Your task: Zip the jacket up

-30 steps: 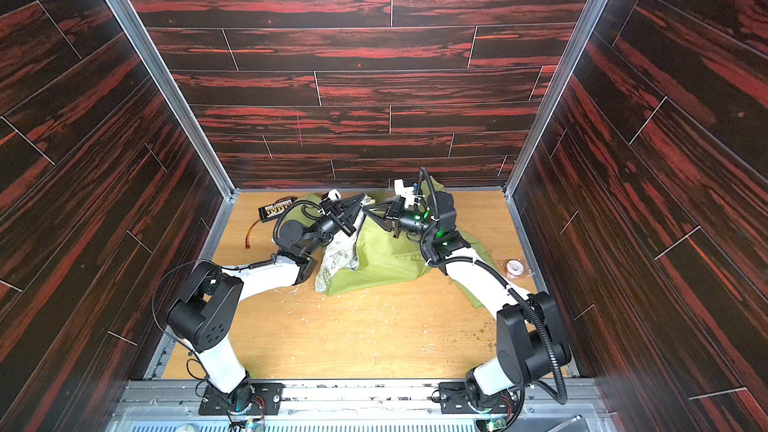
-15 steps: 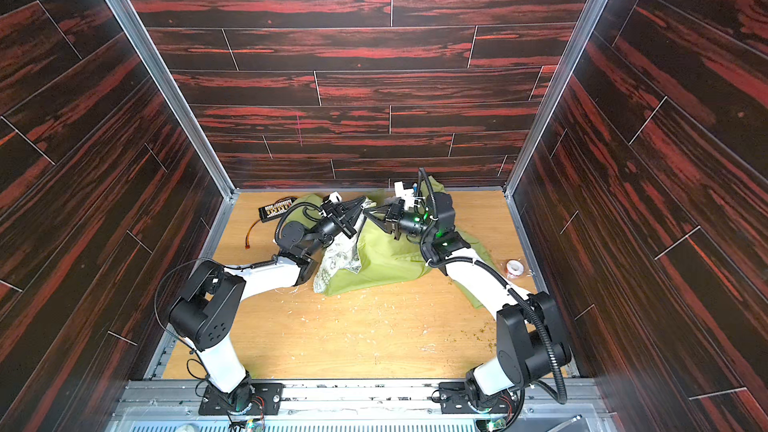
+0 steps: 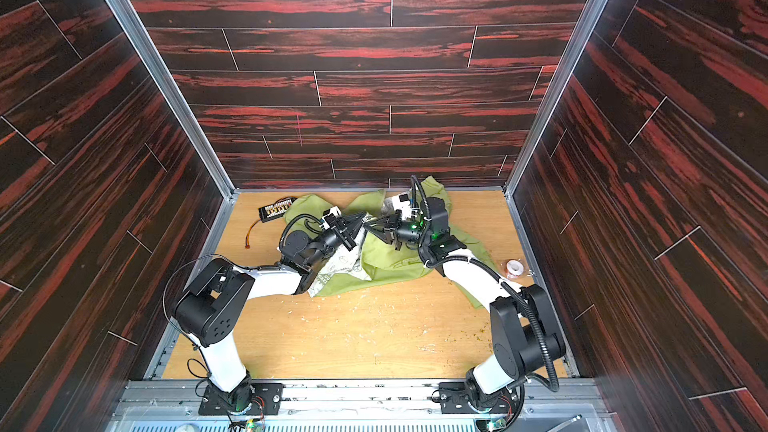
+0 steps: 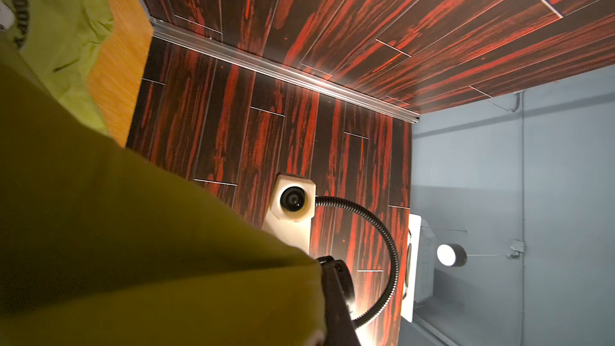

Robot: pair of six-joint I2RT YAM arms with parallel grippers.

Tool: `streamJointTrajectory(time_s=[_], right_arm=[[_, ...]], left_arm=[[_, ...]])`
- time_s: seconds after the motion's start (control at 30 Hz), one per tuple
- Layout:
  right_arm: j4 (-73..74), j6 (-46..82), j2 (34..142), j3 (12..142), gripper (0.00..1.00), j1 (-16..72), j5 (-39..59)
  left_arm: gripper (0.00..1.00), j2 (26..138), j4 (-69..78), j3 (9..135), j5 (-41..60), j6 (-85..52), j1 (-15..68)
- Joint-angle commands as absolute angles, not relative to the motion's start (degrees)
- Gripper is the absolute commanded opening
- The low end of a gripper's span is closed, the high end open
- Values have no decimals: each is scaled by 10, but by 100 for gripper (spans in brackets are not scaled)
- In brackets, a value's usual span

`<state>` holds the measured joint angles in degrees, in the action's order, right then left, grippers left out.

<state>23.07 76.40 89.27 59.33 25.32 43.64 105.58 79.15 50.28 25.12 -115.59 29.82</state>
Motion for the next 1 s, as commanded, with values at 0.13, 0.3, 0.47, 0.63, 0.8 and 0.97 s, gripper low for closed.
streamJointTrajectory(time_s=[0.13, 0.3, 0.47, 0.63, 0.8, 0.97], right_arm=[[123, 710, 905, 580, 11, 287, 581], [-2, 617, 886, 590, 33, 287, 602], [-230, 444, 859, 645, 39, 284, 590], [-368, 348, 848, 722, 38, 254, 568], [-520, 241, 882, 869, 35, 246, 443], [-597, 166, 930, 993, 34, 259, 317]], left_arm=[[0, 1068, 808, 493, 216, -1120, 310], [0, 1077, 808, 485, 215, -1110, 310], [0, 1073, 808, 471, 214, -1104, 309], [0, 1063, 808, 446, 220, -1099, 306], [0, 1046, 807, 406, 222, -1099, 301], [0, 1029, 807, 395, 231, -1106, 299]])
